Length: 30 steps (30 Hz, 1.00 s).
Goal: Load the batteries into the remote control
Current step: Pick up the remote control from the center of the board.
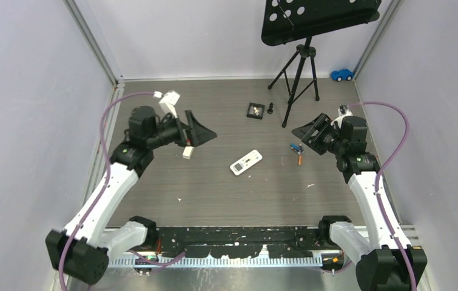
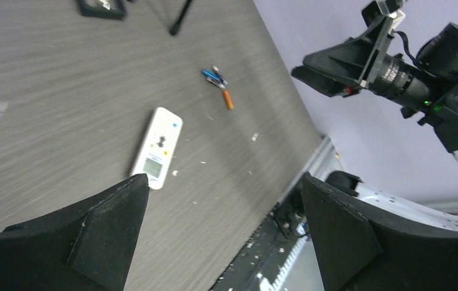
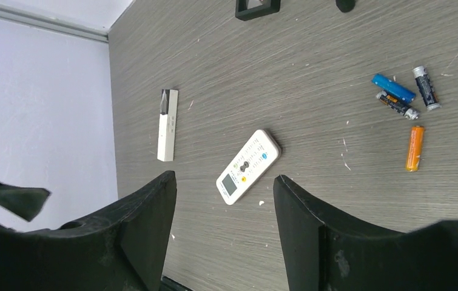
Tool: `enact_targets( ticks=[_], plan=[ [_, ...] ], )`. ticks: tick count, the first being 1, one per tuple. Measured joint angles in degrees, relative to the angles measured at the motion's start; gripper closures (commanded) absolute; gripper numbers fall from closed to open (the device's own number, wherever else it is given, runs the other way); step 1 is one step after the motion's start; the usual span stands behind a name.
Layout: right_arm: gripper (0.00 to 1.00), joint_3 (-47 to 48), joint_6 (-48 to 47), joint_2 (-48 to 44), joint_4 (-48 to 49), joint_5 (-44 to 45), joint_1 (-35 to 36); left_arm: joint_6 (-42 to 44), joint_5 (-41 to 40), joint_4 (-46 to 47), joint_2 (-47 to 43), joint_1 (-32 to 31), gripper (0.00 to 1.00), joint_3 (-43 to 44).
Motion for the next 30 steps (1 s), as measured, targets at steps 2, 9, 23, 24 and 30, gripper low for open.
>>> enact_targets(
  ticks=[2, 9, 23, 24, 30],
  plan=[
    [0.36, -0.9, 1.27, -0.35, 0.33, 0.09, 0.0, -1.42, 0.15, 2.64, 4.04, -2.93, 0.01, -0.02],
    [0.36, -3.96, 4.26, -0.44, -0.13, 2.05, 0.0, 1.55, -4.92, 3.08, 21.18, -17.33, 0.17, 2.71],
    [0.35, -6.51, 6.14, 3.02, -1.86, 3.85, 0.0, 25.33, -26.27, -5.25, 47.71, -30.1, 0.0, 18.27],
    [0.35, -6.51, 6.08, 3.13, -2.1, 3.93, 0.0, 26.82, -27.15, -5.53, 49.16, -30.08, 0.0, 19.45],
    [0.35, -6.49, 5.46, 3.45, -4.35, 4.94, 0.0, 33.03, -30.69, -7.54, 52.92, -29.97, 0.06, 20.2]
  ],
)
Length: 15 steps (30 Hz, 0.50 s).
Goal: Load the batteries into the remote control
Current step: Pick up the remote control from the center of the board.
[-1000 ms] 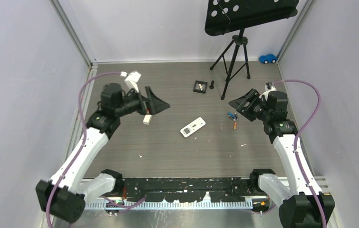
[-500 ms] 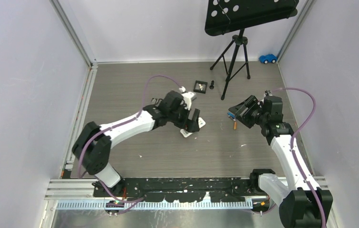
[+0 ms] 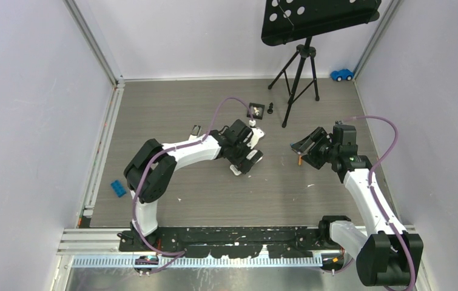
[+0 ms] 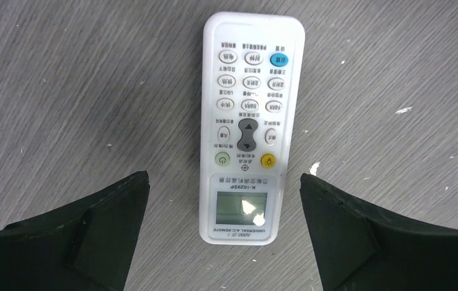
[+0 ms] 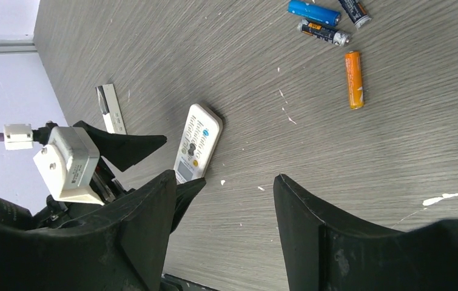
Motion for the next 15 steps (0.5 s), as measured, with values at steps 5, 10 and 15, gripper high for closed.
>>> enact_targets(
  ticks=[5, 10, 15],
  plan=[
    [0.36, 0.0, 0.22, 0.2, 0.04, 0.11, 0.0, 2.01, 0.35, -0.28, 0.61, 0.0, 0.19, -0.31],
    [0.36, 0.0, 0.24, 1.4, -0.15, 0.09, 0.0, 2.8, 1.42, -0.46, 2.14, 0.0, 0.39, -0.31],
    [0.36, 0.0, 0.24, 1.49, -0.39, -0.02, 0.0, 2.95, 1.29, -0.5, 2.47, 0.0, 0.72, -0.31]
  ],
)
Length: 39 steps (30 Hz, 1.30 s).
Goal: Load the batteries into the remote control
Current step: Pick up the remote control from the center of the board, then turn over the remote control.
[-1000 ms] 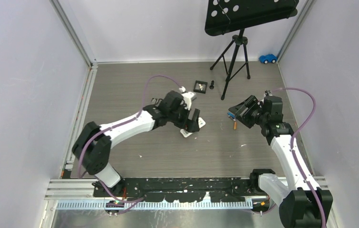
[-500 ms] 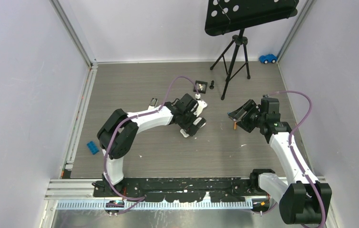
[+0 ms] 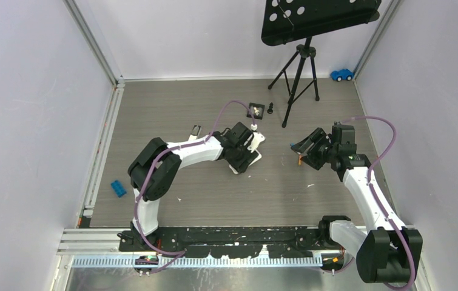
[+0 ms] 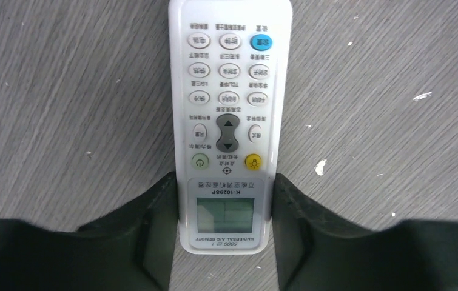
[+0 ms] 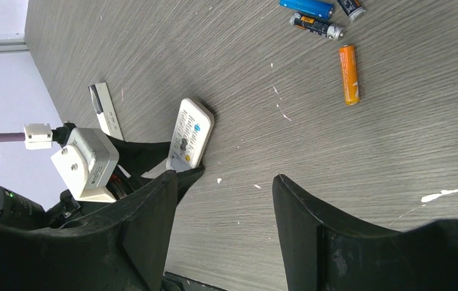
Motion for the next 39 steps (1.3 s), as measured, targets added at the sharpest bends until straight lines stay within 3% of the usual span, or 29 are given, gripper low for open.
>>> enact_targets(
  ticks=[4, 6, 12, 16, 22, 27, 30, 37, 39],
  plan=[
    [0.36, 0.0, 0.0, 0.0, -0.02, -1.09, 0.0, -0.26, 0.02, -0.24, 0.0, 0.0, 0.94, 0.07],
    [0.35, 0.0, 0.02, 0.0, 0.04, -2.19, 0.0, -0.39, 0.83, -1.75, 0.0, 0.0, 1.0, 0.61],
    [0.13, -1.81, 2.64, -1.86, 4.68, -8.72, 0.2, -3.63, 10.88, -14.45, -0.11, 0.9, 1.0, 9.79],
    [0.07, -6.01, 6.51, -7.34, 9.42, -11.1, 1.97, -9.07, 20.39, -17.62, -2.43, 1.53, 1.0, 14.01],
    [0.04, -8.46, 13.42, -14.27, 16.2, -14.75, 3.52, -21.66, 32.89, -16.5, -8.48, 1.77, 1.0, 14.12],
    [0.04, -11.74, 23.56, -16.35, 28.0, -16.87, 5.35, -35.82, 41.81, -7.56, -12.02, 1.81, 1.0, 12.02],
    [0.1, -12.52, 28.02, -16.39, 31.87, -16.74, 7.54, -45.51, 45.75, 1.14, -14.01, 1.84, 1.0, 9.16],
    [0.46, -12.57, 38.47, -17.38, 41.33, -13.88, 10.43, -63.06, 49.77, 19.28, -14.23, 1.9, 1.0, 6.29],
    [0.53, -12.57, 40.63, -18.36, 43.17, -12.48, 10.49, -65.99, 50.1, 22.6, -14.12, 1.9, 0.99, 5.64]
  ],
)
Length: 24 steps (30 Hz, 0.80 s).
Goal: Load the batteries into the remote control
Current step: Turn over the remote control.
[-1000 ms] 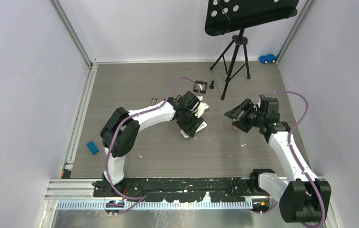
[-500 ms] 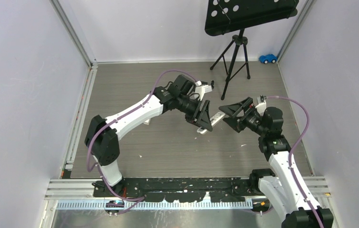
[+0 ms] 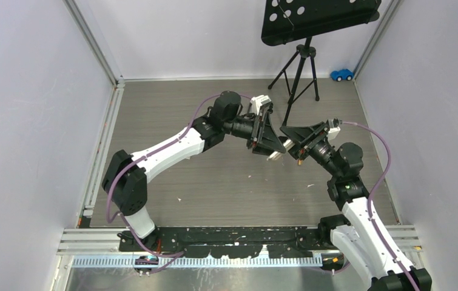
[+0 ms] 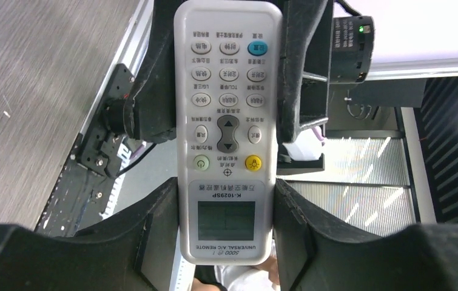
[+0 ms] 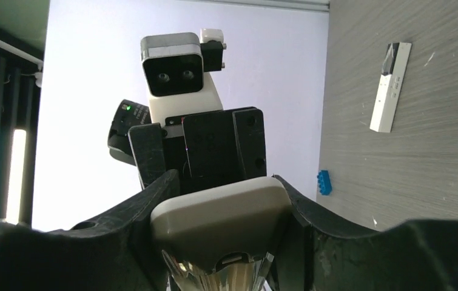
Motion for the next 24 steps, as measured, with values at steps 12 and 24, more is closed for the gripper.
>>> enact_targets(
  ticks=[12, 24],
  plan=[
    [0.65, 4.46, 3.26, -0.13, -12.83, 9.51, 0.76, 3.06, -5.35, 6.93, -2.73, 2.54, 0.19, -5.33],
    [0.76, 12.24, 8.31, 16.09, -29.66, 18.12, 8.61, 32.46, -24.76, 10.97, -18.4, 1.29, 0.27, -23.23]
  ],
)
